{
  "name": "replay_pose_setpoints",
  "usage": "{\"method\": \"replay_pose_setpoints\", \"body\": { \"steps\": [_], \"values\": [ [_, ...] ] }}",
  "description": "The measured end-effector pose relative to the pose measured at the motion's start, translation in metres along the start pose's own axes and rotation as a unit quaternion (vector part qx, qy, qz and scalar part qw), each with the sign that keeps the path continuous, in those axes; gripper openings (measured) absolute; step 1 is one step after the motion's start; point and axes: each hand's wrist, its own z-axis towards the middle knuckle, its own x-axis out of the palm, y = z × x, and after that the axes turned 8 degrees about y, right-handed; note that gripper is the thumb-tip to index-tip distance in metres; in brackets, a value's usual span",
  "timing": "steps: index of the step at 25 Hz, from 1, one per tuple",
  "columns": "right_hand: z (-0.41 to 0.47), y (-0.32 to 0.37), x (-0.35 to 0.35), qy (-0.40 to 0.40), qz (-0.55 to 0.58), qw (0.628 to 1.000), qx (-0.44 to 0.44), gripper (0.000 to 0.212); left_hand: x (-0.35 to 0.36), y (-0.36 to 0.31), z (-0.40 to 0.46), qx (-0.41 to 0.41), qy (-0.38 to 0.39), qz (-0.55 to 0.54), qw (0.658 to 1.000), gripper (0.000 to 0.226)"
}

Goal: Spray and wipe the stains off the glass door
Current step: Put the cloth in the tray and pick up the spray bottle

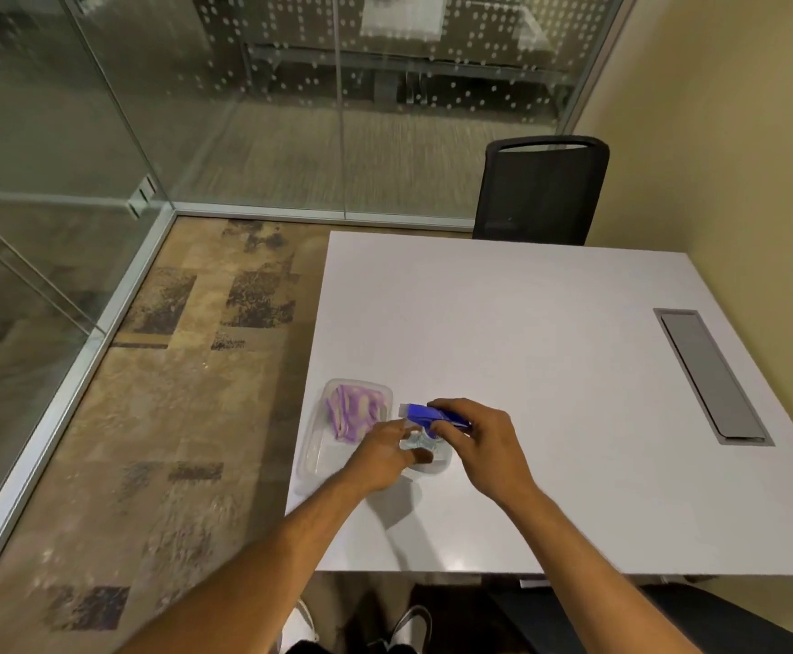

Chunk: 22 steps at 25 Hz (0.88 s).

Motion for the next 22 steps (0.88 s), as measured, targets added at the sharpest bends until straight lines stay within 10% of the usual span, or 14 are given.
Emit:
{"method": "replay_pose_setpoints", "body": {
  "steps": [22],
  "values": [
    [0.058, 0.025, 0.121, 0.053, 0.015, 0.996, 0.064, 0.019, -0.084, 0.094, -0.003, -0.089, -0.033, -0.03, 0.995, 0.03]
  ]
}}
